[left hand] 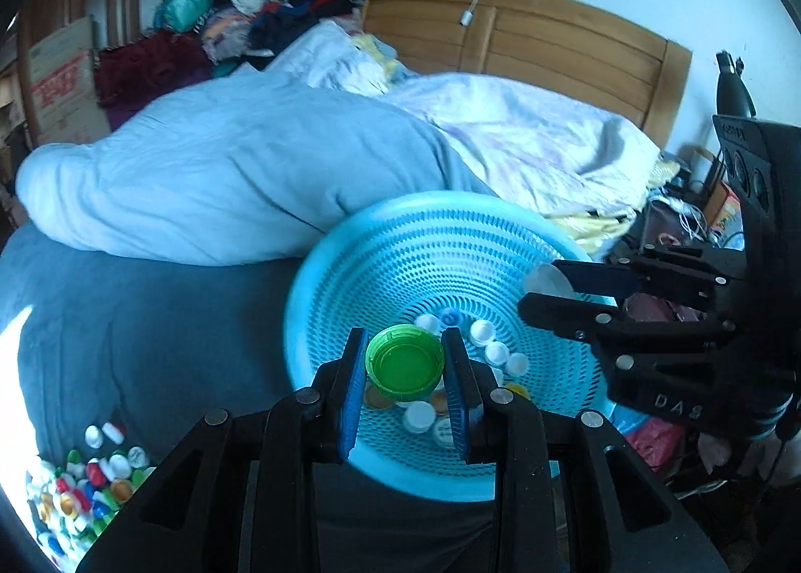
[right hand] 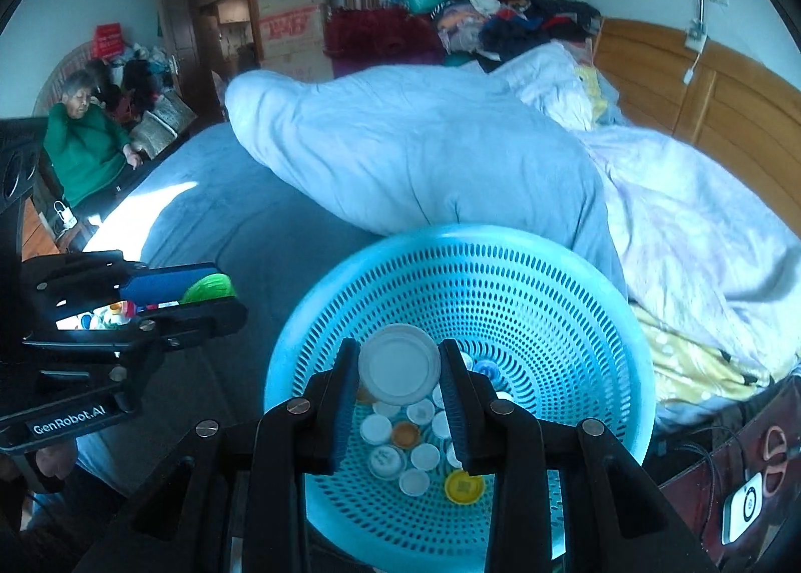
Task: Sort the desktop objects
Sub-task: 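Lower both held caps into the basket and open both grippers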
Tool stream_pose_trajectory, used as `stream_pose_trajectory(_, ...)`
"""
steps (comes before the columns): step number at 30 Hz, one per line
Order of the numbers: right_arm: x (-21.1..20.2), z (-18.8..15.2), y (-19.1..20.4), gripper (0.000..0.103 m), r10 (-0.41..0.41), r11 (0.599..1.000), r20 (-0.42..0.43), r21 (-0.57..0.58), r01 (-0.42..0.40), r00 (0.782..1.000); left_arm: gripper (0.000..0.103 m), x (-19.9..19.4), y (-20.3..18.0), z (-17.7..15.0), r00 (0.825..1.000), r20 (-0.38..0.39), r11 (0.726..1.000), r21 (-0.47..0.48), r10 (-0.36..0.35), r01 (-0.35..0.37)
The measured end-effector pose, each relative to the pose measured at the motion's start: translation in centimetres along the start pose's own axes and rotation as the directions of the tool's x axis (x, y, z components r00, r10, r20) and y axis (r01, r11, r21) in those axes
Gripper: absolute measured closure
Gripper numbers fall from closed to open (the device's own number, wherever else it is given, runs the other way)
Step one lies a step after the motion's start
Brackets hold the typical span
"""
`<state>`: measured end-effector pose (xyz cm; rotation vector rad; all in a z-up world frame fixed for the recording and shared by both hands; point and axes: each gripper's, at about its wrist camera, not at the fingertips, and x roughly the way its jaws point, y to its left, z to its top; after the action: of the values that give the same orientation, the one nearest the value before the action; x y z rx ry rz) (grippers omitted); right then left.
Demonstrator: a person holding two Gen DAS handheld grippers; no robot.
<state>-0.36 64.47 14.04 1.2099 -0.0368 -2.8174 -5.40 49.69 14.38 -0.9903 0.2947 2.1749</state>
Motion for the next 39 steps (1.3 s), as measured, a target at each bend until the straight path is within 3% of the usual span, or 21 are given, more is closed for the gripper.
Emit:
stream_pose_trajectory(3,0.6,-0.5,-0.7,0.069,0.008,1.0,-0.02,0.013,-0.008,1.0,0.078,2.1,-0.9,0.5,0.996,-0.066,0.999,0.004,-0.053,0.054)
stream_pose_trajectory(9,1.0,-1.0,-1.5,0.068,0.013,1.0,-0.027,0.024,-0.012,1.0,0.078,4.6,-1.7,0.4,0.99,-0.121,0.997,0.005,-0.07,0.072)
stream_pose_trajectory(35,2.7,-1.9,-1.5,0.068,0.027,0.999,-0.049,0.033,-0.026,0.998,0.078,6.2,0.1,-0.4,0.992,-0.121,0.999,-0.034,-0.04,0.036)
stream_pose_trajectory(37,2.7,-1.9,-1.5,0.068,0.022,0.999,-0.045,0.035,-0.02,0.999,0.073,6.2,0.3,-0.3,0.992,-0.115,0.998,-0.043,-0.043,0.038)
stream_pose_trajectory(38,2.6,-1.9,-1.5,0.066,0.014,0.999,-0.04,0.039,-0.013,0.999,0.062,6.1,0.5,-0.3,0.993,-0.109,0.998,-0.047,-0.039,0.034)
stream_pose_trajectory(39,2.5,-1.8,-1.7,0.054,0.006,0.999,-0.035,0.046,-0.005,0.999,0.049,5.9,0.7,-0.3,0.994,-0.1,0.998,-0.052,-0.035,0.03)
